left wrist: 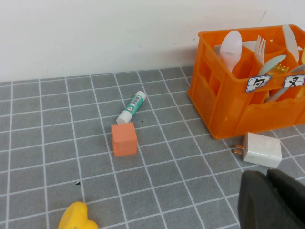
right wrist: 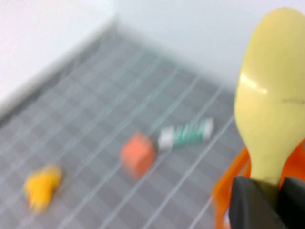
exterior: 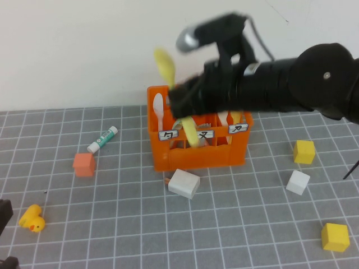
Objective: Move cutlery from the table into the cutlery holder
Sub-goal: Place the spoon on the box
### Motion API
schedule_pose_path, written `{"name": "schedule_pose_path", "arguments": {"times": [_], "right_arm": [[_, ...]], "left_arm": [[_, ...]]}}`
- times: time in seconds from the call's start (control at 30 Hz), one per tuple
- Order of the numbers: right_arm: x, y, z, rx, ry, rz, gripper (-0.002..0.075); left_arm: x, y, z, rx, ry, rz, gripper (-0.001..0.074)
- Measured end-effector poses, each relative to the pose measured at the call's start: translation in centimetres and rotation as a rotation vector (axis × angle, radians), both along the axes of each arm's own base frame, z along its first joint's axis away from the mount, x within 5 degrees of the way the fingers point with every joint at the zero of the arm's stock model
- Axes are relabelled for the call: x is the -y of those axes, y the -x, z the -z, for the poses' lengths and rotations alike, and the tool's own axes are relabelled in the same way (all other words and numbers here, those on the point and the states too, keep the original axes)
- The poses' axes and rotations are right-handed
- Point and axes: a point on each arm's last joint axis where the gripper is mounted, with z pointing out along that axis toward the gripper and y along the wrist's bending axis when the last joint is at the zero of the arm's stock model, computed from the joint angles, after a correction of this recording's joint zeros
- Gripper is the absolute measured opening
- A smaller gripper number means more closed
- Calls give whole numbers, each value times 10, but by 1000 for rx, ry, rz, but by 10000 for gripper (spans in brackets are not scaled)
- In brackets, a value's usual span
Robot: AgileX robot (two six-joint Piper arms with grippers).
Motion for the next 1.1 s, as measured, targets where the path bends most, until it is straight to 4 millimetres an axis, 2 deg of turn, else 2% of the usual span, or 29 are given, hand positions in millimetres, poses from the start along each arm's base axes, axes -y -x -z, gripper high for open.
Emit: {"name": "schedule_pose_path", "arguments": {"times": [0.17,0.37,0.63,0.83,0.97,1.1], "right_arm": [[3,-14,-9,125,-78,127,109],[4,-24,0,173,-73,195,109],[-6,-19,2,258,-2,140,109],[-22,-8,-6,462,92,59,109],[-26,-7,-15,582,64,97,109],[-27,-13,-13,604,-1,167,109]], "left_arm": [[0,0,0,3,-3,2,0],[0,0,0,3,-4,2,0],[0,0,0,4,-6,1,0],[0,0,-1,15,-2,3,0],[0,0,-1,16,-5,3,0],[0,-1,-1,18,-10,2,0]]}}
